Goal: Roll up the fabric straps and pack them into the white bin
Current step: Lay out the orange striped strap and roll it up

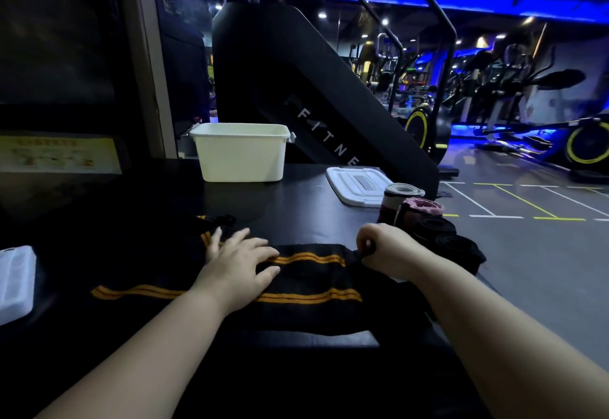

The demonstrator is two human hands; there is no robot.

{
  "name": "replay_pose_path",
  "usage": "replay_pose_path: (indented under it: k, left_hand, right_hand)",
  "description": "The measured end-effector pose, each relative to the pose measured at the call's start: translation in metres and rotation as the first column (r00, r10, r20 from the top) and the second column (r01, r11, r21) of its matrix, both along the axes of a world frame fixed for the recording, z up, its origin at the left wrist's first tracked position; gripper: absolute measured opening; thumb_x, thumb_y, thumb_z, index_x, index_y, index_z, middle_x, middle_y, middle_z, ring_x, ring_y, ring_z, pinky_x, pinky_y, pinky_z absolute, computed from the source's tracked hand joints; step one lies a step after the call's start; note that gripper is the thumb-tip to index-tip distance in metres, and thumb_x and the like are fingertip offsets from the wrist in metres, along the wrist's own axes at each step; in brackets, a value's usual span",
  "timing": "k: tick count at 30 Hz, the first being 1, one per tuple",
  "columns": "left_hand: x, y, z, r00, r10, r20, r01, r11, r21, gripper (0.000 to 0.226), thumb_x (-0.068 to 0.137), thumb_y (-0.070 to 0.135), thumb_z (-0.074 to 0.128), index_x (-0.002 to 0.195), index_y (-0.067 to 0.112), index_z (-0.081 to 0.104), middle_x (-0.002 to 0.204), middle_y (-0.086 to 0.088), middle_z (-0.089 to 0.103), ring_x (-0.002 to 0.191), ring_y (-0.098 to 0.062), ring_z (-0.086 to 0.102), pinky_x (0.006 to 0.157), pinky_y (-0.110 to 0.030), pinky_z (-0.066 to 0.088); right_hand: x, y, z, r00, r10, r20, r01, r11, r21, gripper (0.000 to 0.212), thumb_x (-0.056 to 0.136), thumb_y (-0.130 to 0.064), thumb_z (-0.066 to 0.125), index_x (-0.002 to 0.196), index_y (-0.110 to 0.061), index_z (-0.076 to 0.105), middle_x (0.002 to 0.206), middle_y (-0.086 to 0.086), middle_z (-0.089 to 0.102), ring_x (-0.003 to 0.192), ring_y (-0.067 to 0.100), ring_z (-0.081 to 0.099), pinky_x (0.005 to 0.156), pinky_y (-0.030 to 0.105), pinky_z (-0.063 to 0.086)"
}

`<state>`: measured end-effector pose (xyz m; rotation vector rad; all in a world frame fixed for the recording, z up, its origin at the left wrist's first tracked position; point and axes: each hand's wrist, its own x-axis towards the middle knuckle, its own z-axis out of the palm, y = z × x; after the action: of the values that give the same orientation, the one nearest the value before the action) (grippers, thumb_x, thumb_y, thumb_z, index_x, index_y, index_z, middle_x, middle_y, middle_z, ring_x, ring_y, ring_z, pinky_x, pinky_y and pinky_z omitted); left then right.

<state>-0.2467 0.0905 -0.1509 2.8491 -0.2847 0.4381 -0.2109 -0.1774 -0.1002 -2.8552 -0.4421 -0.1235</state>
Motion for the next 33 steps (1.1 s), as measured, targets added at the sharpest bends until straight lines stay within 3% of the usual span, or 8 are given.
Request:
replay_pose_path:
  k: [4,9,12,15,18,22,28,33]
  left_hand:
    - [0.000,0.000,0.000,1.000,0.021,0.004,-0.021,1.000,-0.006,0.043,0.092,0.058,0.049,0.131,0.041,0.054,0.147,0.018,0.041,0.146,-0.012,0.019,0.118,-0.036,0.009]
    - [-0.002,-0.002,-0.001,0.999,-0.015,0.044,0.016,1.000,-0.016,0.043,0.091,0.057,0.052,0.128,0.037,0.059,0.131,0.022,0.055,0.126,-0.007,0.040,0.105,-0.030,0.027]
    - [-0.001,-0.003,-0.002,0.999,-0.030,0.018,0.030,0.999,-0.022,0.046,0.090,0.061,0.048,0.128,0.039,0.058,0.128,0.021,0.058,0.126,-0.007,0.042,0.109,-0.030,0.023]
    - [0.001,-0.003,-0.003,0.998,-0.039,-0.046,0.038,0.999,-0.022,0.042,0.093,0.057,0.048,0.132,0.041,0.054,0.138,0.023,0.049,0.140,-0.006,0.027,0.119,-0.034,0.004]
    - [0.002,-0.001,-0.004,0.992,-0.040,-0.117,0.030,0.996,-0.085,0.043,0.093,0.057,0.048,0.134,0.045,0.051,0.145,0.025,0.042,0.145,-0.006,0.018,0.118,-0.037,0.015]
    - [0.004,0.000,-0.006,0.986,-0.059,-0.159,0.047,0.996,-0.082,0.044,0.094,0.058,0.045,0.137,0.047,0.047,0.149,0.025,0.038,0.145,-0.006,0.021,0.118,-0.034,0.020]
    - [0.003,-0.004,-0.002,0.981,-0.047,-0.187,0.043,0.999,-0.025,0.045,0.096,0.059,0.041,0.139,0.049,0.043,0.151,0.026,0.033,0.144,-0.007,0.020,0.113,-0.034,0.016]
    - [0.001,-0.007,0.002,0.977,-0.047,-0.209,0.049,0.999,0.004,0.043,0.097,0.057,0.039,0.139,0.050,0.043,0.150,0.025,0.035,0.139,-0.009,0.024,0.111,-0.034,0.019]
  right_hand:
    - [-0.003,-0.013,0.009,0.999,0.010,0.035,-0.007,0.994,-0.107,0.025,0.080,-0.004,0.060,0.096,-0.021,0.069,0.091,-0.005,0.057,0.096,0.023,0.060,0.077,0.026,0.046]
    - [-0.010,-0.023,0.007,0.999,0.002,0.039,0.005,0.981,-0.193,0.031,0.077,-0.001,0.061,0.098,-0.023,0.072,0.106,0.005,0.061,0.099,0.026,0.060,0.083,0.033,0.051]
    - [-0.014,-0.020,0.003,0.999,0.006,0.031,0.004,0.951,-0.309,0.030,0.081,-0.005,0.060,0.105,-0.020,0.071,0.106,0.007,0.057,0.097,0.028,0.060,0.074,0.030,0.049]
    - [-0.015,-0.014,0.000,0.999,-0.017,0.040,0.029,0.949,-0.315,0.026,0.089,-0.016,0.054,0.111,-0.023,0.067,0.108,0.006,0.051,0.098,0.032,0.059,0.079,0.032,0.050]
    - [-0.017,-0.010,-0.003,0.997,-0.052,0.054,0.068,0.934,-0.352,0.028,0.091,-0.014,0.050,0.115,-0.018,0.064,0.110,0.009,0.051,0.102,0.034,0.056,0.076,0.032,0.046]
    - [-0.024,0.002,0.000,0.972,0.056,0.228,0.049,0.902,-0.430,0.029,0.089,-0.011,0.048,0.111,-0.016,0.065,0.108,0.005,0.056,0.110,0.028,0.047,0.077,0.034,0.045]
    - [-0.031,0.048,-0.007,0.971,0.149,0.186,-0.102,0.965,-0.243,0.032,0.084,-0.005,0.046,0.107,-0.013,0.066,0.111,0.005,0.058,0.111,0.027,0.052,0.083,0.038,0.051]
    - [-0.023,0.072,-0.030,0.981,0.173,0.088,-0.173,0.985,-0.011,0.036,0.098,-0.036,0.048,0.130,-0.022,0.056,0.130,0.003,0.055,0.121,0.024,0.050,0.095,0.032,0.041]
